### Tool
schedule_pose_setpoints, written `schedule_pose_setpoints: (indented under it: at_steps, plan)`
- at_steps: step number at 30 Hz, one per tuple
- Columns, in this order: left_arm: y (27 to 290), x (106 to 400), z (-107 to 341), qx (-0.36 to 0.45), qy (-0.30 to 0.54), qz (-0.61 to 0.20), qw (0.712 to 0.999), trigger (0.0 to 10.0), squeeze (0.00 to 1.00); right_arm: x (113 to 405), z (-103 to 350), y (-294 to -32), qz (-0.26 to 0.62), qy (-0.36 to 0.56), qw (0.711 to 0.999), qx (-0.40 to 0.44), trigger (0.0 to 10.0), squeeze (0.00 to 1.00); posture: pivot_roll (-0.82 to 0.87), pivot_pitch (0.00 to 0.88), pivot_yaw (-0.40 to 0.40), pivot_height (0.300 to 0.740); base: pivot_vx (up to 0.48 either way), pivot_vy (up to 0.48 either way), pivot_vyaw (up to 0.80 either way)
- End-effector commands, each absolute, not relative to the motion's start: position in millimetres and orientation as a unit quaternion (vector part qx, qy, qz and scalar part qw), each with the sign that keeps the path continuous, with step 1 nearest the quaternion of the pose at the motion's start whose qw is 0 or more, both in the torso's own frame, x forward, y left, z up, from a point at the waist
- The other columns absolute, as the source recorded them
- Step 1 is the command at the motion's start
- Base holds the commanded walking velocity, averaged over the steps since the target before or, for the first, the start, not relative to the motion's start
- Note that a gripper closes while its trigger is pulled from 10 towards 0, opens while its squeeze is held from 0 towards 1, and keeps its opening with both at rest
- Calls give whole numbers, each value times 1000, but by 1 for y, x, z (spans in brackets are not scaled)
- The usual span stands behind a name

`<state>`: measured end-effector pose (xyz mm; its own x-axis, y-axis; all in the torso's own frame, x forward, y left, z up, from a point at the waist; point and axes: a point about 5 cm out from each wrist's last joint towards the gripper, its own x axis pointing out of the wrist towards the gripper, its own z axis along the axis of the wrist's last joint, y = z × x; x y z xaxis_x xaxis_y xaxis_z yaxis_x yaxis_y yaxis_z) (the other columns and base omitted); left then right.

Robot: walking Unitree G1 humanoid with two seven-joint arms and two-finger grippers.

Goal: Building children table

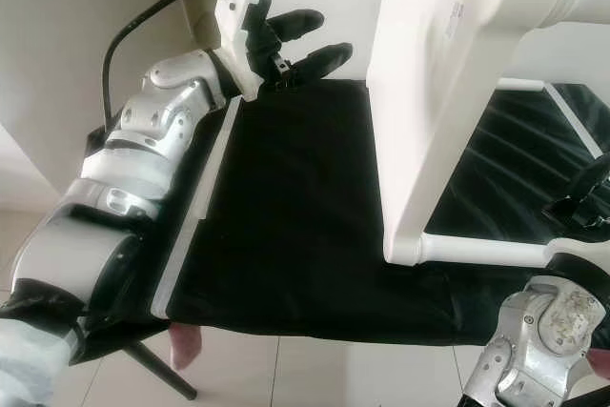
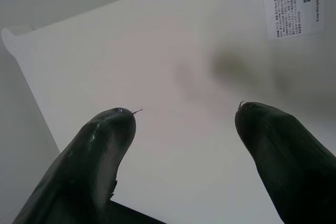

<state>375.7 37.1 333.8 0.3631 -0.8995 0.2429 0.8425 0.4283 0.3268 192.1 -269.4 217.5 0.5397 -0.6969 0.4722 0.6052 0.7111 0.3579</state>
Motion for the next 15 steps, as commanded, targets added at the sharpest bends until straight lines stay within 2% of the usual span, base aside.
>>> schedule_pose_setpoints:
  at_steps: [1, 15]
  plan:
    - [36, 375, 339, 78, -201, -535, 817, 10000, 0, 87, 81, -232, -434, 52, 891, 126, 10000, 0, -55, 0, 175, 740, 0, 0, 0]
    - [36, 375, 339, 78, -201, -535, 817, 10000, 0, 87, 81, -232, -434, 52, 891, 126, 10000, 0, -55, 0, 175, 740, 0, 0, 0]
